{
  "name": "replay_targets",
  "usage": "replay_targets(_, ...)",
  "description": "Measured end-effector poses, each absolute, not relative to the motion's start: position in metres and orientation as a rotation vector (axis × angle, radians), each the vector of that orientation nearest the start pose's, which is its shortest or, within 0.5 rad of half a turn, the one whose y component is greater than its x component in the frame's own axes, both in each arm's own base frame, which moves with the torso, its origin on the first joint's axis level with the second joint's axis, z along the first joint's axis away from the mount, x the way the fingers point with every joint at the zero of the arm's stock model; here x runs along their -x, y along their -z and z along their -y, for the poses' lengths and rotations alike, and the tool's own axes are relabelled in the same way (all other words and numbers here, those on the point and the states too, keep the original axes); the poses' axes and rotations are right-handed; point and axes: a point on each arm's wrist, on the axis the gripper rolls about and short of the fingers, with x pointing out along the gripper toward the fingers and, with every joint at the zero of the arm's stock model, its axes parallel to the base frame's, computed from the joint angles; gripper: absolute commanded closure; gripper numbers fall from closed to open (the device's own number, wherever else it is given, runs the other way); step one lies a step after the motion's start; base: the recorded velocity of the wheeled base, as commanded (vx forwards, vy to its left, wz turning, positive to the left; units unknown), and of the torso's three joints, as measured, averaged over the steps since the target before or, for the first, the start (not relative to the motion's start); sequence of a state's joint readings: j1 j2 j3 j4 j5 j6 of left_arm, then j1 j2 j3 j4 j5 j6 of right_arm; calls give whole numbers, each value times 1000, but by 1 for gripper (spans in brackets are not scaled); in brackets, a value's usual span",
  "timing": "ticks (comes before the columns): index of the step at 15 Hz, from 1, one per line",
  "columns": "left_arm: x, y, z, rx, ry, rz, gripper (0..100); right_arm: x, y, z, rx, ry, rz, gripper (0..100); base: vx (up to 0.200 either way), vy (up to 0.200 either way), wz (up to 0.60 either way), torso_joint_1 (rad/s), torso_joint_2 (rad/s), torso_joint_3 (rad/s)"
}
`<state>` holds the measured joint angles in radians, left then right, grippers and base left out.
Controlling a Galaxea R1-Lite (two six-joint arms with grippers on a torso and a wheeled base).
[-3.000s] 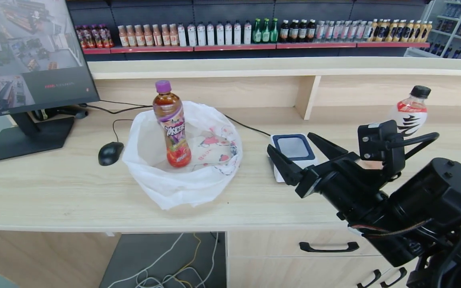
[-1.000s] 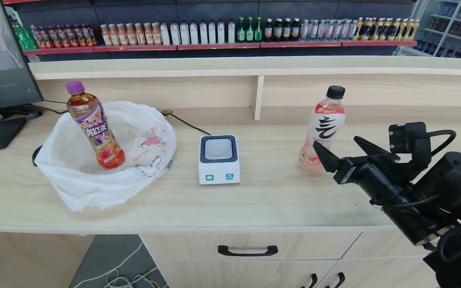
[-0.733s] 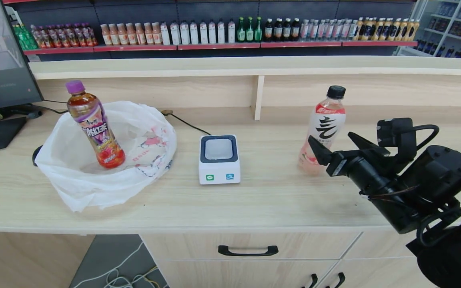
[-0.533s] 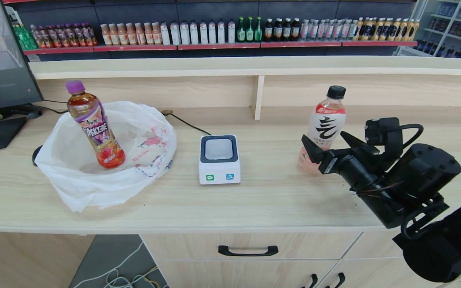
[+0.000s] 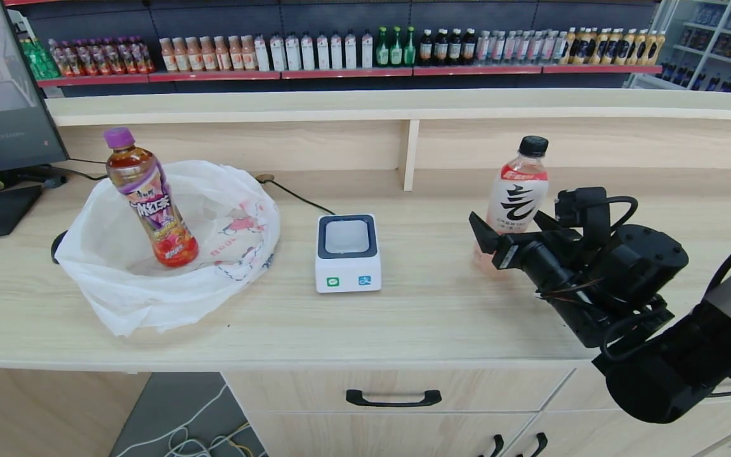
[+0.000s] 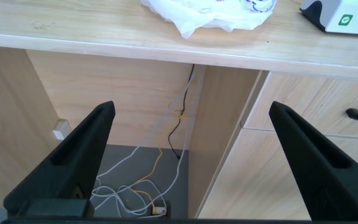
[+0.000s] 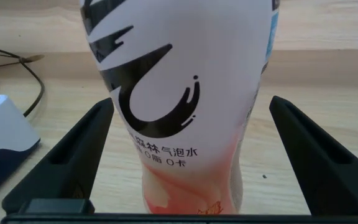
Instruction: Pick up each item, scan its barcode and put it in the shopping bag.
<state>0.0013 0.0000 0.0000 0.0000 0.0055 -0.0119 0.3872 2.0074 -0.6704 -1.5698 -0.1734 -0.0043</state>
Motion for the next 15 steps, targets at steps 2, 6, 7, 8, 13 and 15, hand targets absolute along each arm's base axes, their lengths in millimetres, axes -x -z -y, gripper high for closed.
replay_targets(2,23,-75,0,12,-7,0,0,-319,-140,-126,-59,-212,219,0,0,0,0,0,0,0)
replay_targets(6,23,-75,0,14,-7,0,0,-326,-142,-127,-59,-208,237,0,0,0,0,0,0,0)
replay_targets(7,23,-75,0,13,-7,0,0,-327,-142,-127,-57,-206,239,0,0,0,0,0,0,0)
replay_targets(8,23,-75,0,13,-7,0,0,-328,-142,-127,-57,-206,242,0,0,0,0,0,0,0)
replay_targets(13,23,-75,0,14,-7,0,0,-334,-146,-126,-54,-195,264,0,0,0,0,0,0,0)
replay_targets(15,23,-75,0,13,-7,0,0,-337,-147,-125,-56,-189,274,0,0,0,0,0,0,0)
